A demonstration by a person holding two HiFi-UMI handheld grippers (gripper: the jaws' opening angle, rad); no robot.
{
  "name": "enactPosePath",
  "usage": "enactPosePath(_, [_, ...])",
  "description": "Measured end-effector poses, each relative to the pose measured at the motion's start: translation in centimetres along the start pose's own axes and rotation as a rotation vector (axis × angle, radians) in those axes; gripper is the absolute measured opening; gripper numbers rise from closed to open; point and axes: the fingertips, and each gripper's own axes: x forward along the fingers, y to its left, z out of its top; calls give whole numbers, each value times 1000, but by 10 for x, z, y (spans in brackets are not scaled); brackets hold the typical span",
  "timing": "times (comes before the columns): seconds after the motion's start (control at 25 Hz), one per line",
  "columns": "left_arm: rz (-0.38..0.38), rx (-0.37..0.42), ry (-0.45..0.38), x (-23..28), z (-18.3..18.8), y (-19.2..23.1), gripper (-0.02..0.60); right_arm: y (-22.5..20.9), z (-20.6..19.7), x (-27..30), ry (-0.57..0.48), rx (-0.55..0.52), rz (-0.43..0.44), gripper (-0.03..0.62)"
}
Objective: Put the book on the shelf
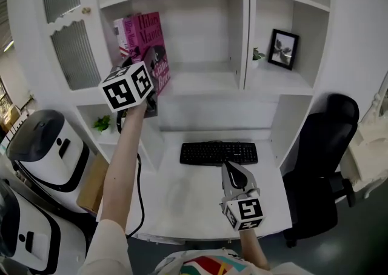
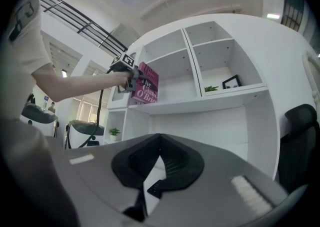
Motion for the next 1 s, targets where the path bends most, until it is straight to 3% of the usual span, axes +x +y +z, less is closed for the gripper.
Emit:
enactPosePath(0.8, [45,30,122,113,-52,29,138,-53,-29,-20,98,19,-199,0])
enactPosePath(1.0, [49,30,134,133,-58,39,138,-57,-36,-23,120,5,-213,0])
